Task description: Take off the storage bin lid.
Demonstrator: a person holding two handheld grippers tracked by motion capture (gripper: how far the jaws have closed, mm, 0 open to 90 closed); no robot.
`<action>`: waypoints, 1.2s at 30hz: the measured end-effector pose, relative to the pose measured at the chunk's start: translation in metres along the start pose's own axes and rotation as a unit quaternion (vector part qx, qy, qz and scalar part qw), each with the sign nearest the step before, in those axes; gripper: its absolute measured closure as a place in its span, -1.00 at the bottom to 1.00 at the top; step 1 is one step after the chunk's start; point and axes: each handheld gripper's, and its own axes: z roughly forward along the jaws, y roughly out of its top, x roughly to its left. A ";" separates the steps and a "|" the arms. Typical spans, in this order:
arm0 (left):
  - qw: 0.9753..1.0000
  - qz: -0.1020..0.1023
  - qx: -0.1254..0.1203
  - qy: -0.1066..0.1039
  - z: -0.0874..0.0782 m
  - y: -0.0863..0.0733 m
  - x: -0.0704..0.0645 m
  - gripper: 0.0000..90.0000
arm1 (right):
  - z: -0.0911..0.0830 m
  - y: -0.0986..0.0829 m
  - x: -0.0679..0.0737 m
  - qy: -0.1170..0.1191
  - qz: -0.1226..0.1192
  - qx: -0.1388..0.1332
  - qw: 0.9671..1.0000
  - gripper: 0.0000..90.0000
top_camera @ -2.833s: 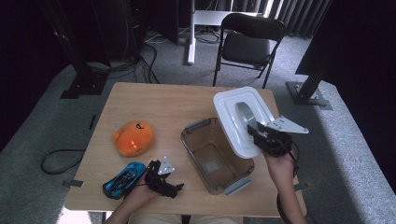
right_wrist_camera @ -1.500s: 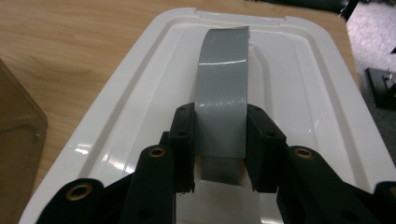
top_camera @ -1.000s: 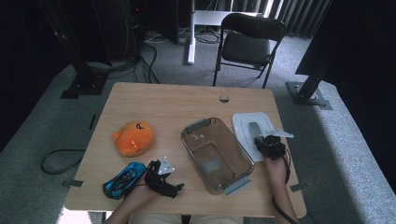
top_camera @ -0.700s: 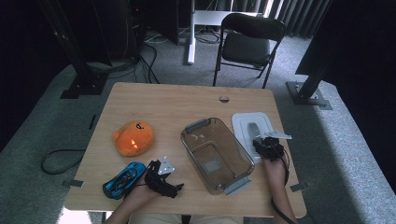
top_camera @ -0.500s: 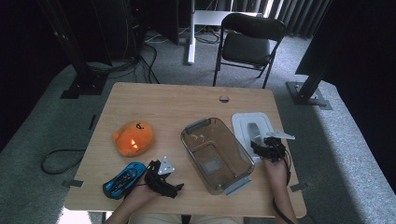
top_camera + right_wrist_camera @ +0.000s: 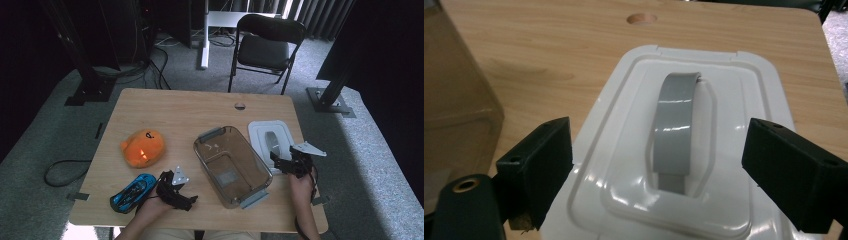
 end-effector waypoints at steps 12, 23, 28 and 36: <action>1.000 0.006 -0.025 -0.002 -0.001 0.025 -0.009 -0.97 | 0.001 -0.012 0.025 0.061 -0.024 0.039 0.997 -0.70; 0.999 0.025 -0.034 0.008 -0.001 0.044 -0.015 -0.97 | -0.006 -0.023 0.041 0.097 -0.039 0.039 0.994 -0.65; 0.999 0.021 -0.033 0.015 -0.005 0.043 -0.011 -0.97 | -0.012 -0.029 0.048 0.116 -0.040 0.043 0.992 -0.66; 0.999 0.015 -0.034 0.029 -0.014 0.036 -0.002 -0.97 | -0.014 -0.034 0.066 0.121 -0.061 0.055 0.989 -0.66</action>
